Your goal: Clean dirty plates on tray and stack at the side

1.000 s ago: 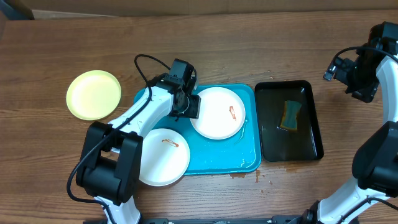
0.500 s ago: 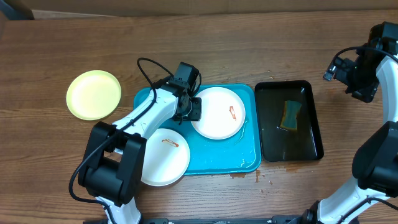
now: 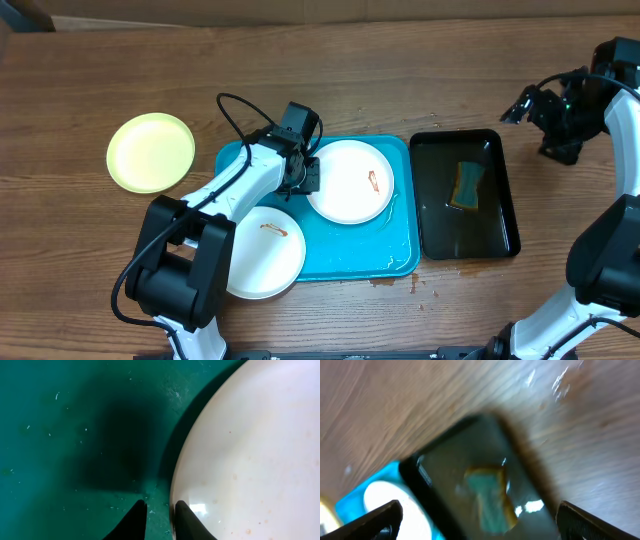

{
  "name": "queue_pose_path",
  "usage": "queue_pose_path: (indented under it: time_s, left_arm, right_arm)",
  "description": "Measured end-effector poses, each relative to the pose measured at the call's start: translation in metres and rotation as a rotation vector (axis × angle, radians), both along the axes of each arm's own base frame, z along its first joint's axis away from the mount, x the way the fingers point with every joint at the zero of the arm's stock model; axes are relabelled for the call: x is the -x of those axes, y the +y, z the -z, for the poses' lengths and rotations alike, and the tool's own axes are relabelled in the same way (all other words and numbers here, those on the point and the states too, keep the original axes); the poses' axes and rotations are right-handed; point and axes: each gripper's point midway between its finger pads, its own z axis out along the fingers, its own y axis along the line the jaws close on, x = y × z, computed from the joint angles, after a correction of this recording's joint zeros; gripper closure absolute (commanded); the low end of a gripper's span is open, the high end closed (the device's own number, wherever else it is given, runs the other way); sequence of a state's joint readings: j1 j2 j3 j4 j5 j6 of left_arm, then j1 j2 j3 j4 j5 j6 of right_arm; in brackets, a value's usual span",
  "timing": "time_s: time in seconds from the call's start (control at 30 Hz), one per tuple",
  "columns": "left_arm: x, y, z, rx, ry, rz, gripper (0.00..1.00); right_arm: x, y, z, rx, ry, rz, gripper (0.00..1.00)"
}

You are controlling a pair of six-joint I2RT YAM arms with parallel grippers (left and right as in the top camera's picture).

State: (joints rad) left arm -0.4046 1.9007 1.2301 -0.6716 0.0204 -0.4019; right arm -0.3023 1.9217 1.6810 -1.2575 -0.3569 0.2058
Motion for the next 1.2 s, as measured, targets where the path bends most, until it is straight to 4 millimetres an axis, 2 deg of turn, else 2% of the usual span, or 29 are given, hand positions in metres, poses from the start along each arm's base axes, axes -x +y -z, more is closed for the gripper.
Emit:
queue_pose_path:
  time_s: [0.13,0.3,0.4,0.6,0.83,0.87,0.9,0.93,0.97,1.0,1.03,1.13,1.2]
  left_arm:
    - [0.000,0.001,0.000,-0.001,-0.001,-0.012,0.82]
    - [-0.002,0.001,0.000,-0.002,-0.007,-0.014,0.83]
    - [-0.002,0.001,0.000,-0.004,-0.008,-0.015,0.83]
    - [0.001,0.002,0.001,-0.009,0.005,-0.017,0.84]
    - [0.003,0.003,0.002,-0.012,0.012,-0.017,0.82]
    - [0.003,0.003,0.002,-0.012,0.012,-0.017,0.81]
    - [0.003,0.003,0.002,-0.012,0.012,-0.017,0.81]
    - [0.003,0.003,0.002,-0.012,0.011,-0.017,0.80]
    - [0.003,0.003,0.002,-0.012,0.011,-0.017,0.79]
    - [0.003,0.003,0.002,-0.012,0.011,-0.017,0.79]
    - [0.003,0.003,0.002,-0.012,0.012,-0.017,0.79]
    - [0.004,0.004,0.002,-0.013,0.014,-0.017,0.78]
    - [0.004,0.004,0.003,-0.014,0.014,-0.017,0.78]
  right_arm:
    - [0.020,0.020,0.005,0.019,0.103,-0.049,0.03]
    - [0.045,0.054,0.014,0.170,0.242,-0.154,0.05]
    - [0.057,0.067,0.027,0.247,0.297,-0.188,0.07]
    - [0.064,0.071,0.058,0.333,0.317,-0.193,0.15]
    - [0.058,0.065,0.101,0.381,0.251,-0.166,0.21]
    - [0.057,0.065,0.105,0.382,0.240,-0.163,0.35]
    - [0.056,0.064,0.110,0.386,0.228,-0.159,0.60]
    - [0.054,0.064,0.114,0.388,0.213,-0.155,0.79]
    - [0.052,0.064,0.119,0.391,0.195,-0.153,0.89]
    - [0.052,0.064,0.119,0.389,0.196,-0.152,0.90]
    - [0.052,0.064,0.121,0.390,0.192,-0.151,0.83]
    - [0.056,0.065,0.122,0.382,0.207,-0.159,0.43]
    - [0.060,0.067,0.121,0.373,0.222,-0.178,0.31]
